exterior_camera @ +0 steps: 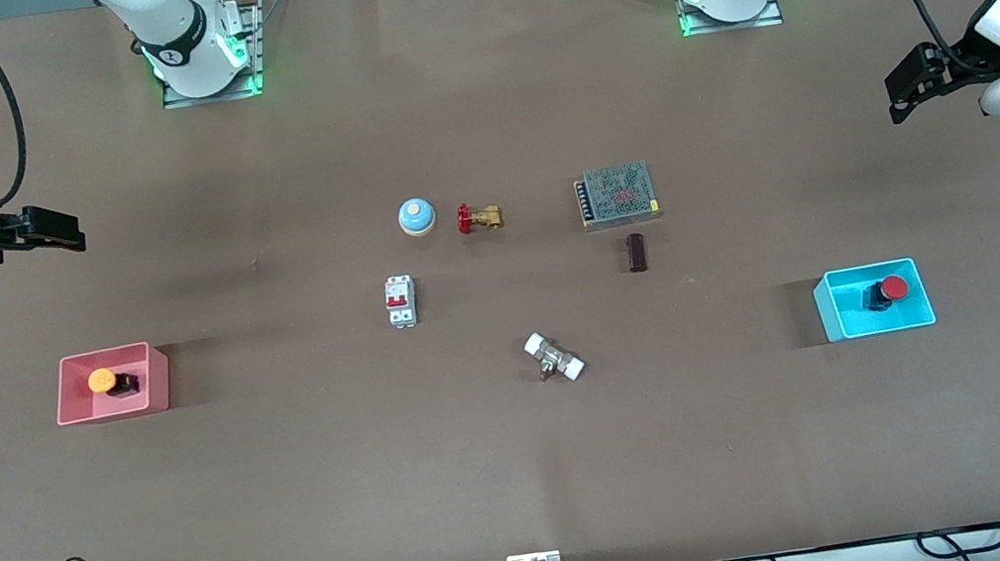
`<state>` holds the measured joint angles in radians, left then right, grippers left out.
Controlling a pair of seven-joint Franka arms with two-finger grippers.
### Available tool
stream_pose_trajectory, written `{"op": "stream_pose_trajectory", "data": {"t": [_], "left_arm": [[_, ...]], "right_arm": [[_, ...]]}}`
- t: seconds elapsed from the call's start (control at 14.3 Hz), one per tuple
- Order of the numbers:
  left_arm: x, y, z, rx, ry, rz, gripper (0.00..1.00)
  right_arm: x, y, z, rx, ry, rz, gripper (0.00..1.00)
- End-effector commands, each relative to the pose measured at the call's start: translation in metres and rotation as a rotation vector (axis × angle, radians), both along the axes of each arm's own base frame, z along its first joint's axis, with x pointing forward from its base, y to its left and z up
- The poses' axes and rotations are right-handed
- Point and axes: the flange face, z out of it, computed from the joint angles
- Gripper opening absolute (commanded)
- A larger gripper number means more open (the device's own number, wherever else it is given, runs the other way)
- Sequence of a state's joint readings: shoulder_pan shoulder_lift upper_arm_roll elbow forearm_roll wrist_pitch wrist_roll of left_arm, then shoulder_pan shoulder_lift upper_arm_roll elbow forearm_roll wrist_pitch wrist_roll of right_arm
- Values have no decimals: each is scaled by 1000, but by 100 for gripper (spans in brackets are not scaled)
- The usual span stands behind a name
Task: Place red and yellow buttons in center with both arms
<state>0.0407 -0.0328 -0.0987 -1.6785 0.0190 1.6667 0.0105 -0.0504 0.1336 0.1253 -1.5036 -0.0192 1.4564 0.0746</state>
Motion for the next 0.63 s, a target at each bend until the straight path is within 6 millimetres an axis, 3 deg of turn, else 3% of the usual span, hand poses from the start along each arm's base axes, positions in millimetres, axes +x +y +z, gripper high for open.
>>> {"op": "stream_pose_trajectory", "data": {"t": [0.0, 0.49, 0.56], "left_arm": [[2, 1, 5, -20, -4, 1, 100], [2, 2, 5, -20, -4, 4, 100], [3, 2, 4, -20, -3, 4, 100]], "right_arm": [[1, -2, 6, 18, 9, -8, 100], [7, -12, -1, 17, 6, -20, 100], [11, -16, -11, 6, 17, -15, 100]]}}
